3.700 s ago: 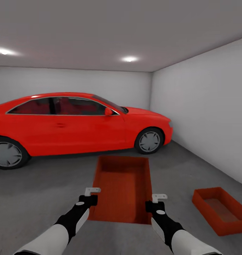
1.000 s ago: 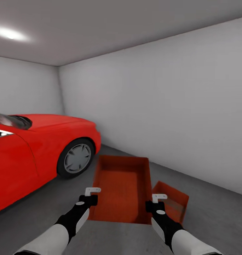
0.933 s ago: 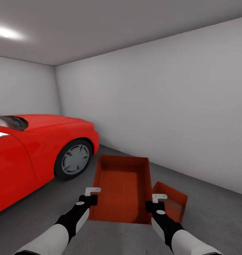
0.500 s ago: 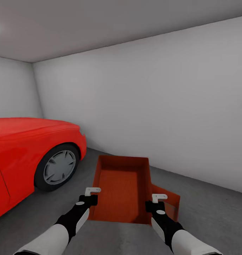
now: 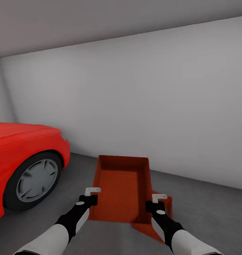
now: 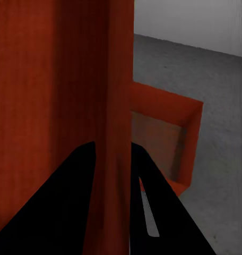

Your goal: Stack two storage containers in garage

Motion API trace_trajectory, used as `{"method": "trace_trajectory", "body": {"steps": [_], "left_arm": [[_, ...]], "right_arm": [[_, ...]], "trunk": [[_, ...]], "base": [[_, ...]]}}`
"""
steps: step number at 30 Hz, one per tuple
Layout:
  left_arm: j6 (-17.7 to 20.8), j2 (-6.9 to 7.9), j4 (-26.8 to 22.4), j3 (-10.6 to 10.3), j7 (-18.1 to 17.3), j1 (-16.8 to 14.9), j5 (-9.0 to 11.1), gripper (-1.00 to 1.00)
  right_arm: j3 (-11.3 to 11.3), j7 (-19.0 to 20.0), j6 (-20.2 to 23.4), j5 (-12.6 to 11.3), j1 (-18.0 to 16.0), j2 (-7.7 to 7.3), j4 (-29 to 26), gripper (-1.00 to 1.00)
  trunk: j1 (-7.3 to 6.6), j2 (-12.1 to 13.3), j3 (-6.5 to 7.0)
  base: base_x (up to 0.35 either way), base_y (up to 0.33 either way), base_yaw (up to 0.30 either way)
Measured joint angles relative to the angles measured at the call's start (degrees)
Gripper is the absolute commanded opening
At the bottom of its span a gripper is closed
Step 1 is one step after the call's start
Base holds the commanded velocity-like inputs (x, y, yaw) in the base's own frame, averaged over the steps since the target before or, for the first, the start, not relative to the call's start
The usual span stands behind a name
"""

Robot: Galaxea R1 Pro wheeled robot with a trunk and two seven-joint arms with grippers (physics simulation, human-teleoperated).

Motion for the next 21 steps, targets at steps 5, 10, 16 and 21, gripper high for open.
{"method": "trace_trajectory", "body": {"steps": [5, 10, 16, 21], "left_arm": [[0.00, 0.00, -0.01, 0.00, 0.00, 0.00, 0.00, -1.00], [-0.01, 0.05, -0.01, 0.03, -0.08, 0.00, -0.01, -1.00], [0.00, 0.05, -0.02, 0.02, -0.08, 0.00, -0.01, -1.00], [0.00, 0.02, -0.02, 0.01, -0.03, 0.00, -0.01, -1.00]], "right_arm": [[-0.01, -0.01, 0.00, 0.00, 0.00, 0.00, -0.01, -1.00], [-0.04, -0.03, -0.02, 0.02, 0.00, 0.05, 0.00, -1.00], [-0.05, -0.03, -0.02, 0.03, 0.00, 0.05, 0.00, -1.00], [-0.02, -0.01, -0.01, 0.01, 0.00, 0.02, -0.01, -1.00]], "trunk": [[0.00, 0.00, 0.00], [0.00, 0.00, 0.00], [0.00, 0.00, 0.00], [0.00, 0.00, 0.00]], "base": [[0.323, 0.162, -0.285], [0.323, 0.162, -0.285], [0.323, 0.162, -0.285], [0.323, 0.152, -0.285]]}}
